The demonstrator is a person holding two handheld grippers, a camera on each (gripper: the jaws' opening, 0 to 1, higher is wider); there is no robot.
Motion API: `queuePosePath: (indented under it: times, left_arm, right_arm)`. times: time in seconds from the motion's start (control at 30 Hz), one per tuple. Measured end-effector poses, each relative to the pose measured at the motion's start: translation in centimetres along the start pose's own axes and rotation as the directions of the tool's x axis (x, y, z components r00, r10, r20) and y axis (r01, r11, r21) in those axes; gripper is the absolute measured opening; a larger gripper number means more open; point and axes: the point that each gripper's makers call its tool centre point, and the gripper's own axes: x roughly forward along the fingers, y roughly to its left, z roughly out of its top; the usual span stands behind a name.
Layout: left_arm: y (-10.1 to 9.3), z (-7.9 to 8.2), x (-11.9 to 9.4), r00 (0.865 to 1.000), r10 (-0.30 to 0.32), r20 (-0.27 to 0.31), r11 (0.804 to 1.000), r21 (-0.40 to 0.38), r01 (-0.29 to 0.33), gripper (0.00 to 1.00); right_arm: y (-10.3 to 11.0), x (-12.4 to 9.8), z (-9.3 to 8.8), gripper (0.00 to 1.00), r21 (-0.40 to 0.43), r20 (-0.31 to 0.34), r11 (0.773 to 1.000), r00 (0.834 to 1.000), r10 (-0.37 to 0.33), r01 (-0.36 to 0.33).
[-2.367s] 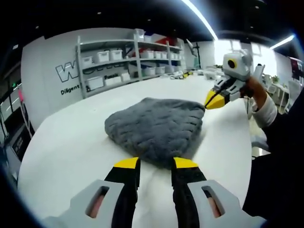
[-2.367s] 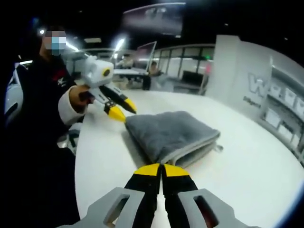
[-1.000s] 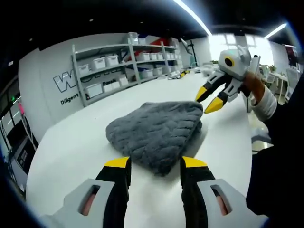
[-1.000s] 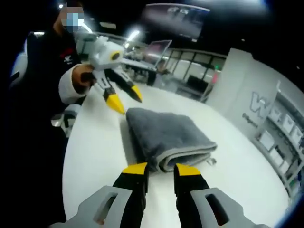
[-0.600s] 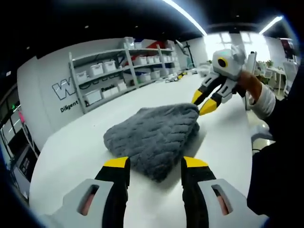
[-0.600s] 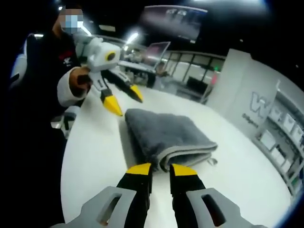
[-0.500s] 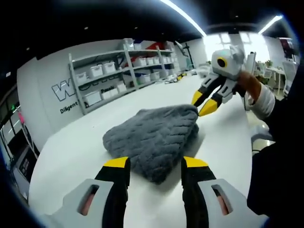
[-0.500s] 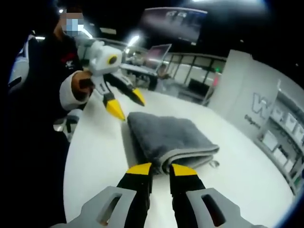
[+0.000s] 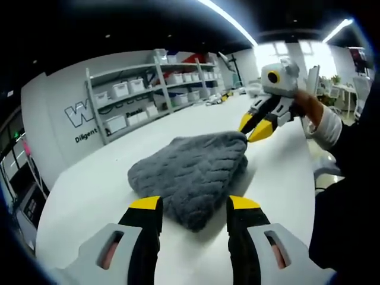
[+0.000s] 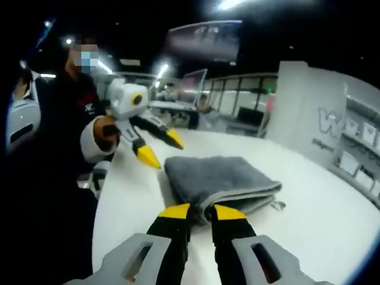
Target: Open the folded towel by lifting each exposed corner and separating the folded layers until the towel lies flat within the target outline without major curled edges
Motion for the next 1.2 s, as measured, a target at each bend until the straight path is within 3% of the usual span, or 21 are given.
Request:
queuePosePath:
  times: [0.1, 0.5, 0.7, 0.87, 1.2]
  left_arm:
    - [-0.2, 0.1, 0.1, 1.0, -0.003, 0.001, 1.0, 0.004, 0.003, 0.42]
    - [-0.9, 1.4, -0.2, 0.998, -0.004, 0.065, 1.0, 0.023, 0.003, 0.42]
    - [-1.2, 1.8, 0.0, 0.996, -0.002, 0.089, 0.999, 0.032, -0.001, 0.43]
    - [-2.0, 3.1, 0.0, 0.985, -0.006, 0.171, 1.0, 0.004, 0.005, 0.43]
    - [-2.9, 4.6, 0.4, 0.969, 0.004, 0.247, 0.999, 0.035, -0.013, 0.43]
  right_arm:
    - [-0.6, 0.2, -0.4, 0.02, 0.062, 0.001, 0.998, 1.0, -0.017, 0.017]
    - [-0.7, 0.0, 0.9, 0.0, 0.171, 0.062, 0.985, 0.998, -0.032, 0.021]
    - [-0.7, 0.1, 1.8, 0.0, 0.157, 0.073, 0.986, 0.995, -0.064, 0.051]
    - [-0.6, 0.1, 3.2, 0.0, 0.137, 0.097, 0.988, 0.991, -0.091, 0.077]
    - [-0.4, 0.2, 4.5, 0.0, 0.127, 0.131, 0.989, 0.986, -0.099, 0.082]
